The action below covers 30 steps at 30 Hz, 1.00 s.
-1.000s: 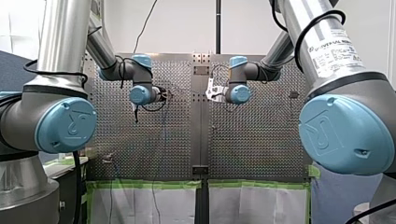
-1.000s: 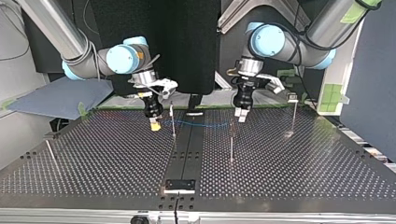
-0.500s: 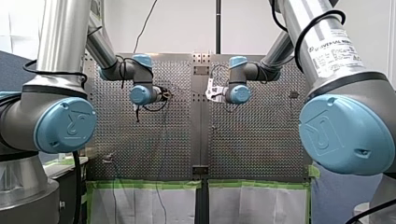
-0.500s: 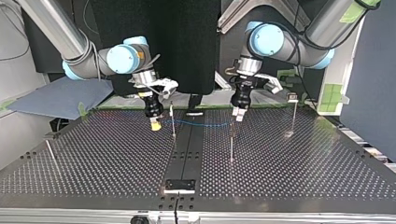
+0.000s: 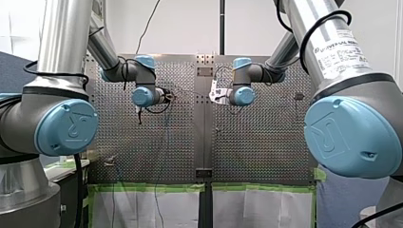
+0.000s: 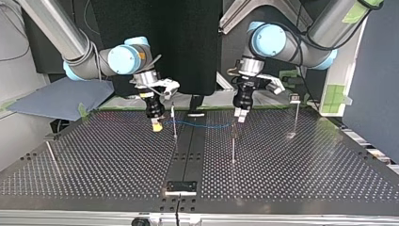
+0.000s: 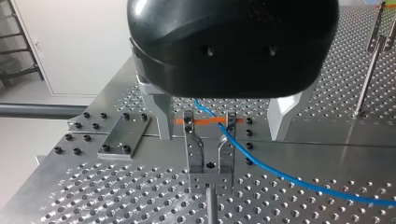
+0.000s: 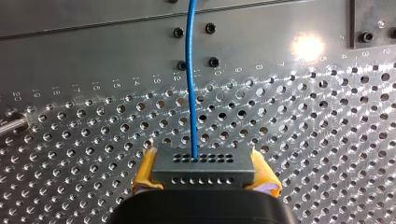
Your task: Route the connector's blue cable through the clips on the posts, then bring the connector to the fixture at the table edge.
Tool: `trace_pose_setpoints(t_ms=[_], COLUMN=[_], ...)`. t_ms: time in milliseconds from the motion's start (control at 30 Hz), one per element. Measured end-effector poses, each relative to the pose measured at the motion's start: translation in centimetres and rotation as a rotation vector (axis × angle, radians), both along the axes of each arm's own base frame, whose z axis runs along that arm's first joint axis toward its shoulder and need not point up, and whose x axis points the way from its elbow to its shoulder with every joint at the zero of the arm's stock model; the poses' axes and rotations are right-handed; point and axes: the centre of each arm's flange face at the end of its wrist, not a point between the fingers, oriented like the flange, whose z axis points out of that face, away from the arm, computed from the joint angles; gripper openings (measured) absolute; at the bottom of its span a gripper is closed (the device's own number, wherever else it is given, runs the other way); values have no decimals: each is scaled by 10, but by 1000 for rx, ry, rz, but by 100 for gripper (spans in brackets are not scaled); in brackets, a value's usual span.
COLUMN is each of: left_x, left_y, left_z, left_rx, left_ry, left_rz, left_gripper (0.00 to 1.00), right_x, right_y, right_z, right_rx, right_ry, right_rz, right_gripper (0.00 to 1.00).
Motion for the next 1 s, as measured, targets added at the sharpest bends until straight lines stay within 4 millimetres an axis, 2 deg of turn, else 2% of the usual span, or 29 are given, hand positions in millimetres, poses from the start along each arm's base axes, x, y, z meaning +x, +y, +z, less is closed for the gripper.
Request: trace_pose_setpoints(t_ms=[300, 600, 1000], left_x=[-6, -9, -15], left_y=[-6, -14, -52], left_z=[-5, -3, 16], left_rx=[68, 64, 39], left_ry=[26, 11, 28], left_rz=[-57, -63, -57], left_gripper=[99, 99, 99], right_x=[0, -1, -3], right_y=[0, -1, -3], right_z=[0, 0, -2], right_rx=[2, 1, 4], right_ry=[1, 1, 3], right_rz=[-1, -1, -6], right_gripper=[0, 0, 0])
